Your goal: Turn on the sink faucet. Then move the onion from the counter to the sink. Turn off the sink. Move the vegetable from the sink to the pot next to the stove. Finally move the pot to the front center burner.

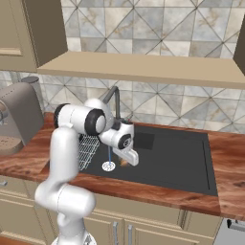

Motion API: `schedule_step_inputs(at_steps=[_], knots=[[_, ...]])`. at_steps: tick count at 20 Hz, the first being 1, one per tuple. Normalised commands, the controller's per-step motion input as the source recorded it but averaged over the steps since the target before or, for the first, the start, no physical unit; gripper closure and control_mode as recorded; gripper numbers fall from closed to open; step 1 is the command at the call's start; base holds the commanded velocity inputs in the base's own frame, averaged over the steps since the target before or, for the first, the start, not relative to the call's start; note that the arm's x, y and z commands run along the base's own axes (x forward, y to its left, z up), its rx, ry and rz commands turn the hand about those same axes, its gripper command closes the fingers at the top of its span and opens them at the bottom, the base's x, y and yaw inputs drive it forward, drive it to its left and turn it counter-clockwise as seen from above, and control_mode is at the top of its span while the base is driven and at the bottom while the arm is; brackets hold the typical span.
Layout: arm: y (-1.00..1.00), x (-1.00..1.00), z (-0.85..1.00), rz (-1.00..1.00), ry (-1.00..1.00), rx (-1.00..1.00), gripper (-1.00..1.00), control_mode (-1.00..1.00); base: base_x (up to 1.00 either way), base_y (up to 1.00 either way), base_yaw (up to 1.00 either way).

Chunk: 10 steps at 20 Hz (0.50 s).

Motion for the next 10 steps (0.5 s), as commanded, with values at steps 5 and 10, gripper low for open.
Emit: schedule_step_inputs(at_steps=[5, 10], knots=[[0.00, 0.06, -0.23, 0.00, 0.00, 0.02, 1.00, -1.00, 0.00, 0.00, 0.00], [0.00, 0.05, -0.27, 0.00, 0.00, 0.02, -1.00, -1.00, 0.00, 0.00, 0.00]])
